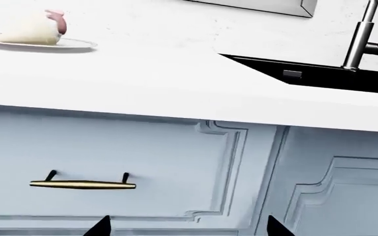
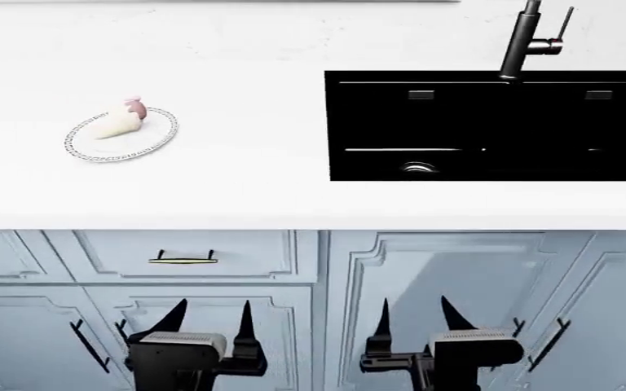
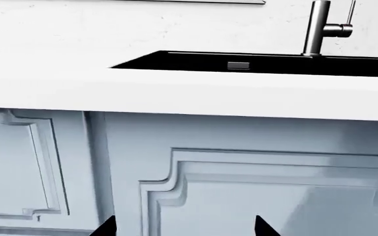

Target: Move the dessert items from the plate to the tray.

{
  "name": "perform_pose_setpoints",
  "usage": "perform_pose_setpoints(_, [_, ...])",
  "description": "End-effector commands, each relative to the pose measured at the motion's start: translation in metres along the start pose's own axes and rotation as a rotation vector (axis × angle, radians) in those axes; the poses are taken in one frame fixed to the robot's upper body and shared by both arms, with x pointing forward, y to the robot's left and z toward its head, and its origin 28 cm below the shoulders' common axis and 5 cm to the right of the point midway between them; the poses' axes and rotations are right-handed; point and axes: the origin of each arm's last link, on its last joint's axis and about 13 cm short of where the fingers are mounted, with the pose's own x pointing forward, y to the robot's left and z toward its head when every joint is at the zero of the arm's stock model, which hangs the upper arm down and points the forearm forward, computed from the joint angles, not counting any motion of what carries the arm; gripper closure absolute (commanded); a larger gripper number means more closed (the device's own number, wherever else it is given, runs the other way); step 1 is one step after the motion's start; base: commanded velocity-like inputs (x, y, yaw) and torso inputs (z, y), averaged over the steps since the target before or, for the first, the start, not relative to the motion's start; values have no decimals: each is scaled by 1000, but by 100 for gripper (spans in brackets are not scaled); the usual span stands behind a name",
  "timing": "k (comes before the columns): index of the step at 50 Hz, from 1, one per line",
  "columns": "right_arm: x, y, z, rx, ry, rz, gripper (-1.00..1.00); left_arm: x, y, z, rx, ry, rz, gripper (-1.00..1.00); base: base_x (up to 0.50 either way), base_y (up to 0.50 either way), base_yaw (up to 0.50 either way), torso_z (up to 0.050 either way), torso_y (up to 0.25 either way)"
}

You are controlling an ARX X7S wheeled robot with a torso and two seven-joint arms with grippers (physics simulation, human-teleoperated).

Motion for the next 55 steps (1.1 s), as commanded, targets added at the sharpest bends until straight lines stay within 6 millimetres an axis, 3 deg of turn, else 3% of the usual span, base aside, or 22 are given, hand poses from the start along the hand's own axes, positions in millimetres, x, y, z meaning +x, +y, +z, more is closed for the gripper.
perform_pose_setpoints(1, [1,0,1,-1,0,0,-100,1,0,1,6,-2,-8,-100,0,500,0,0,0])
perform_pose_setpoints(34, [-1,0,-1,23,1,-2,-100,-2,-1,-2,7,5,-15,-100,0,500,0,0,0])
perform_pose_setpoints(37, [-3,-3,6,32,-34,-29,-100,-3,-1,2,29,0,-31,-100,0,46,0,0,0])
perform_pose_setpoints(40, [-16,-10,61,39,-184,-24,-100,-4,2,42,37,-83,-80,-100,0,0,0,0,0])
perform_pose_setpoints(41, [-22,-14,84,32,-210,-8,-100,-5,3,67,41,-136,-99,-100,0,0,0,0,0])
perform_pose_setpoints(42, [-25,-20,110,28,-223,-2,-100,-7,4,95,44,-184,-123,-100,0,0,0,0,0])
perform_pose_setpoints(44, [-25,-33,192,40,-419,-25,-100,-11,8,165,56,-298,-151,-100,0,0,0,0,0])
perform_pose_setpoints(45, [-38,-36,225,-69,-505,-25,-100,-10,13,200,89,-351,-101,-100,0,0,0,0,0])
perform_pose_setpoints(47, [-16,-53,251,-174,-360,-220,-100,-2,17,251,79,-384,-59,-100,0,0,0,0,0])
perform_pose_setpoints(49, [8,-51,287,-121,-236,76,-100,21,11,292,33,-322,-155,-100,0,0,0,0,0])
perform_pose_setpoints(51, [35,-62,344,-155,-378,74,-100,53,11,347,69,-406,-113,-100,0,0,0,0,0])
perform_pose_setpoints(52, [52,-69,354,-167,-387,35,-100,69,11,373,86,-441,-75,-100,0,0,0,0,0])
perform_pose_setpoints(55, [109,-92,348,-179,-253,-67,-100,129,-10,418,217,-512,-60,-100,0,0,0,0,0])
